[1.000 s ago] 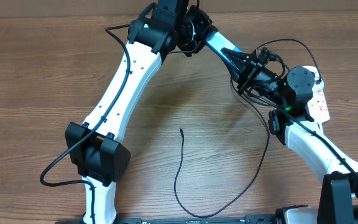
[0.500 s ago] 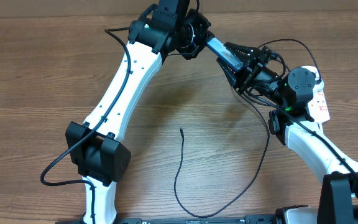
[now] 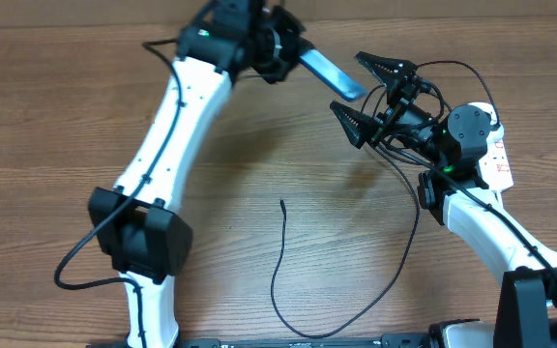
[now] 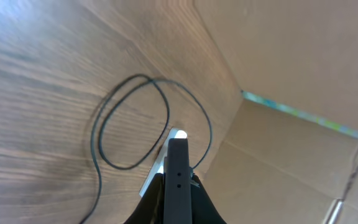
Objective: Plug charger to phone and switch on socket
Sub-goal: 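Open the right gripper and withdraw it from the phone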
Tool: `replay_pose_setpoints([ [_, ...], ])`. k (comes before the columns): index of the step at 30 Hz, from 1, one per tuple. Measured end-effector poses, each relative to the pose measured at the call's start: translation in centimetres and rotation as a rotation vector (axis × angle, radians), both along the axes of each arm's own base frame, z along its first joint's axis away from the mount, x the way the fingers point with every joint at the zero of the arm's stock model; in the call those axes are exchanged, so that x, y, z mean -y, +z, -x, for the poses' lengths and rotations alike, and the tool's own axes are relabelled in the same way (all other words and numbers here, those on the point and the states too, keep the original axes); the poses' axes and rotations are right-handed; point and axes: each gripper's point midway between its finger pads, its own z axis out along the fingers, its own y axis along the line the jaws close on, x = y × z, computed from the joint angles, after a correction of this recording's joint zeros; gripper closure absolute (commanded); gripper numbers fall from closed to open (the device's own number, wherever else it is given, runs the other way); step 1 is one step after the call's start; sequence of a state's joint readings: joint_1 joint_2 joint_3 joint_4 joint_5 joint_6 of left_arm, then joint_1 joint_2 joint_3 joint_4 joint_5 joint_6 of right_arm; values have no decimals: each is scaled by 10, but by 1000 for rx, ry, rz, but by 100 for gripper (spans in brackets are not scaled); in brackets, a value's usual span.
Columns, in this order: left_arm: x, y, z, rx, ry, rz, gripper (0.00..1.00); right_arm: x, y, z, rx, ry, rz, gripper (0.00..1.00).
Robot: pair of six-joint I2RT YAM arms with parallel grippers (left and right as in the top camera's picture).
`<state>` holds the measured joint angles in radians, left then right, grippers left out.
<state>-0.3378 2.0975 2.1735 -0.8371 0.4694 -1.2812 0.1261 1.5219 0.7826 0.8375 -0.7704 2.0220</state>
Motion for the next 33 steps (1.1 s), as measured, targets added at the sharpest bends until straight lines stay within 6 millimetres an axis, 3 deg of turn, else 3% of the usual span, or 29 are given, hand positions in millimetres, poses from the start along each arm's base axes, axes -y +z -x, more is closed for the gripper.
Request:
replay_pose_setpoints([
  [5,-46,5,-14,42,-40,24,96,-3,0,4,47,21,39,0],
  [10,-82,11,-12,113,-159,47,96,-7,-2,10,171,51,133,0],
  [21,-123,12,20,264,-419,62,96,-16,-35,23,298,145,336,1],
  [33,-161,10,21,326,-424,22,96,-13,-59,20,255,138,414,1],
])
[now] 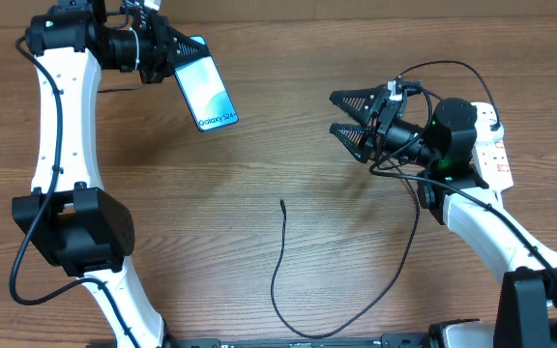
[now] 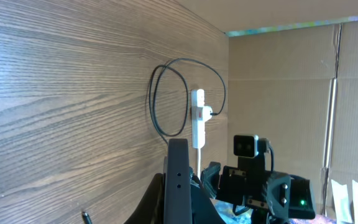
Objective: Plug charger to phone and switch on socket
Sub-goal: 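Open the right gripper and withdraw it from the phone, then move the right gripper down over the black cable's connector end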
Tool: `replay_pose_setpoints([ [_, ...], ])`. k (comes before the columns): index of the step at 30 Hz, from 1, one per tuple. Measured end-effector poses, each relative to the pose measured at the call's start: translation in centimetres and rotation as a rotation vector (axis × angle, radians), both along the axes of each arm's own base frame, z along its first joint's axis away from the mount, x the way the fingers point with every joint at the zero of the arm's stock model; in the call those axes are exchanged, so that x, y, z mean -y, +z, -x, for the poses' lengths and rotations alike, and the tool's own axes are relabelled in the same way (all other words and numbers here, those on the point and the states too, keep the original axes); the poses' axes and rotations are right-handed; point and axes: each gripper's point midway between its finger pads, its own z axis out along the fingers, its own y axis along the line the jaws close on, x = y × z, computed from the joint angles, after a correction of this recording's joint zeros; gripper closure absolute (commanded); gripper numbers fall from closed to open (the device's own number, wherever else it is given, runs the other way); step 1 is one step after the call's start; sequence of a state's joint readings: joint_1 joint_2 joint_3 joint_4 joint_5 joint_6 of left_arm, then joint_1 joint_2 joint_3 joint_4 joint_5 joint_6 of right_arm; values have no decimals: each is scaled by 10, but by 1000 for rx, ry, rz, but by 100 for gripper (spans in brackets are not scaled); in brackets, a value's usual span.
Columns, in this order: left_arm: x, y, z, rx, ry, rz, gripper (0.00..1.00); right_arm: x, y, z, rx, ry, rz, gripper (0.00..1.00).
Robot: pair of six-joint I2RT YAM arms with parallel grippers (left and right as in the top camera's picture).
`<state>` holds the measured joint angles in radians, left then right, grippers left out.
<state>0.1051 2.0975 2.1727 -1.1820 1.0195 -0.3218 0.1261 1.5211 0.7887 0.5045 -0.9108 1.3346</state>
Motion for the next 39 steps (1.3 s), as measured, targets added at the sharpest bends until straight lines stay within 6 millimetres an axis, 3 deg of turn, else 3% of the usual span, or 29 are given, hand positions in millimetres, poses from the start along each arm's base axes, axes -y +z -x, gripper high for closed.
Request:
replay_pose_setpoints([
  [5,-1,0,0,11,-5,-3,96,0,-3,-11,-66,-52,40,1],
  [12,-1,0,0,28,-15,-9,96,-17,-6,-14,-170,-77,212,1],
  [20,-1,0,0,35,-19,-12,96,-13,-40,14,-224,-90,641,0],
  [25,-1,0,0,38,-20,-13,96,-8,-75,51,-230,-14,934,0],
  [28,-1,0,0,38,-20,-13,96,-11,-83,68,-194,32,1059,0],
  [34,-1,0,0,43,-23,-15,96,-37,-88,84,-79,113,1160,0],
  [39,-1,0,0,51,-28,-18,96,-51,-111,87,-66,164,1226,0],
])
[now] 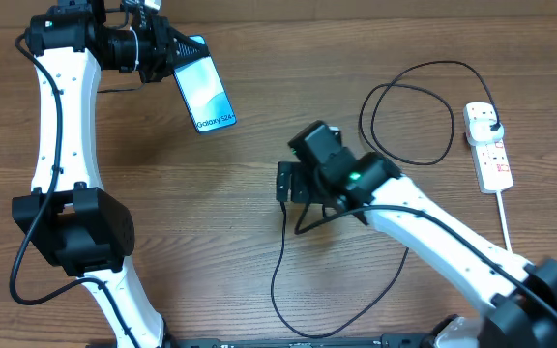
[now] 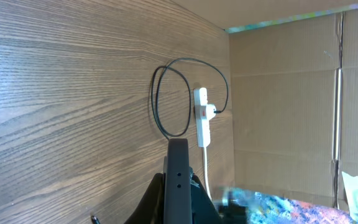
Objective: Plug charger to phone and switch on socket
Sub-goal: 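Move the right gripper down over the black cable's connector end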
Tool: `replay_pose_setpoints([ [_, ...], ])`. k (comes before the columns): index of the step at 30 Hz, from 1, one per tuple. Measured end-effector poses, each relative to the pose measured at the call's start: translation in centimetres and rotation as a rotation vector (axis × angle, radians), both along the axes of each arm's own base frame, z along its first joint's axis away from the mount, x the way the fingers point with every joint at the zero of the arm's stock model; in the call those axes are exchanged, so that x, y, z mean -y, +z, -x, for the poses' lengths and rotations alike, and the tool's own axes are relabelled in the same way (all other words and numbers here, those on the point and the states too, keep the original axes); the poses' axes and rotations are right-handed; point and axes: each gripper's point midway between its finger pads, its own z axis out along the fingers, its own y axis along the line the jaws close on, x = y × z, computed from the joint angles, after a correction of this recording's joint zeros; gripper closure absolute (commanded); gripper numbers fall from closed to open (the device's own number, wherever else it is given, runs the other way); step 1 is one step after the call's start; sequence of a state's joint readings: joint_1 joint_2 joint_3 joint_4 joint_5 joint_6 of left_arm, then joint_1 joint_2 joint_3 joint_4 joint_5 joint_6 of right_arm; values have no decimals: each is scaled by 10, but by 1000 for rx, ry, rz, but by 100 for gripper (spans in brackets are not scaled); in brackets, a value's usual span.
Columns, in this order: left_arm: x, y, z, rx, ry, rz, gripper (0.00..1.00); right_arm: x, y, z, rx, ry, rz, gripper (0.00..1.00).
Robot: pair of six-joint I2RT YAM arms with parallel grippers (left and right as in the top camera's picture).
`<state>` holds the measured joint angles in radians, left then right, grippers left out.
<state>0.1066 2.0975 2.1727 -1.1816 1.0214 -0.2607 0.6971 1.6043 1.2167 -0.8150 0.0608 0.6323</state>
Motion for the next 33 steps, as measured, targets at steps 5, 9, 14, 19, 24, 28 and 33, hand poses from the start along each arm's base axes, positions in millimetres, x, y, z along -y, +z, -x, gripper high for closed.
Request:
replay_pose_setpoints([
  [5,0,0,0,3,-2,-1,96,-11,-31,3,-39,33,54,0],
  [9,0,0,0,5,-3,-2,96,-17,-56,5,-71,51,93,1],
  [14,0,0,0,6,-3,-2,96,-26,-65,7,-73,75,98,4],
  [19,0,0,0,8,-3,-2,96,-30,-65,9,-63,108,103,7],
  [24,0,0,0,8,-3,-2,96,-34,-65,12,-56,138,109,8],
  [28,0,0,0,8,-3,-2,96,-37,-67,17,-62,158,117,8],
  [33,0,0,0,8,-3,-2,96,-31,-75,25,-104,166,156,11],
])
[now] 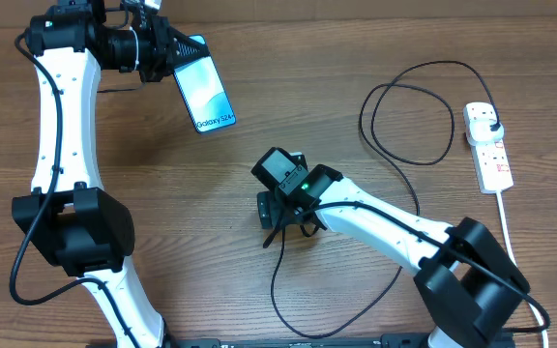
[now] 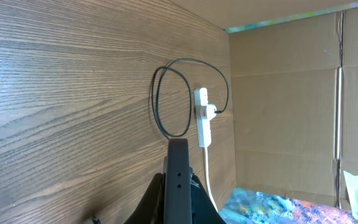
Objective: Plug charger to phone and switch on socket
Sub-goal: 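Move the right gripper down over the black cable's connector end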
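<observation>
My left gripper (image 1: 169, 56) is shut on the phone (image 1: 204, 85), held in the air at the far left with its lit screen facing up. In the left wrist view only the phone's dark edge (image 2: 178, 177) shows between the fingers. The black charger cable (image 1: 277, 290) loops from the white power strip (image 1: 486, 145) and runs back to the table's middle. My right gripper (image 1: 277, 217) is down over the cable's free end, which is hidden beneath it. The wrist hides how its jaws stand.
The cable's big loop (image 1: 409, 106) lies at the far right beside the power strip, which also shows in the left wrist view (image 2: 202, 117). A cardboard wall (image 2: 284, 93) stands behind the table's far edge. My right arm (image 1: 385, 227) stretches across the middle.
My right gripper has shifted a little left and toward the front, from beside the cable's free end to right over it. The left arm and phone have not moved.
At first my left gripper held the phone at the far middle while my right gripper stood open near the power strip. Then the phone was at the far left, screen up. Then my right arm was stretched to the table's middle, and now it covers the cable end.
</observation>
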Tool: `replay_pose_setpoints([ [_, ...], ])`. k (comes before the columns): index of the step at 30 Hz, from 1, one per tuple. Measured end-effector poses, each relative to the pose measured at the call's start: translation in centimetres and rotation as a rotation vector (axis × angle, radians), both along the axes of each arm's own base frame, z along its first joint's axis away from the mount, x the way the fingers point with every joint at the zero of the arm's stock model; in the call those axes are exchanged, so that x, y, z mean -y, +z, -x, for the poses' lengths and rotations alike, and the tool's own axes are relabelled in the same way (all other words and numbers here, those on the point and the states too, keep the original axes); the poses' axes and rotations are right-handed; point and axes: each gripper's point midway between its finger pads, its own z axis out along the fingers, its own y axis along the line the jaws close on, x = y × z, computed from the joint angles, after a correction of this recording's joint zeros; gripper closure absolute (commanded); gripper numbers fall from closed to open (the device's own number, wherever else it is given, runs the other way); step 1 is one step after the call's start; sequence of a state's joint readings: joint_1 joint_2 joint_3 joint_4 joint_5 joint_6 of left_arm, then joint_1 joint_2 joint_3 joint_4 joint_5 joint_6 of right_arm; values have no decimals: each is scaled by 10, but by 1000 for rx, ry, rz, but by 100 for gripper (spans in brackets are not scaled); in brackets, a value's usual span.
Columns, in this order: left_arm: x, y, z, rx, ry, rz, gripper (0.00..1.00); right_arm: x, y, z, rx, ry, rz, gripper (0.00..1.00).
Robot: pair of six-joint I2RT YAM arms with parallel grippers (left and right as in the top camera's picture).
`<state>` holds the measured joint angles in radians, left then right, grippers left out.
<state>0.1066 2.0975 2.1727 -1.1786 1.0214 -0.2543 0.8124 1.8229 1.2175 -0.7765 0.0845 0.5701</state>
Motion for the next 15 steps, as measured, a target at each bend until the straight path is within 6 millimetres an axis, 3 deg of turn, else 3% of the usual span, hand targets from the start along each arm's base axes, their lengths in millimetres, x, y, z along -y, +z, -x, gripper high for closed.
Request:
replay_pose_setpoints([
  [8,0,0,0,0,0,0,96,2,-18,3,-67,4,69,14],
  [15,0,0,0,1,0,0,96,-5,-25,-1,-92,24,83,29],
])
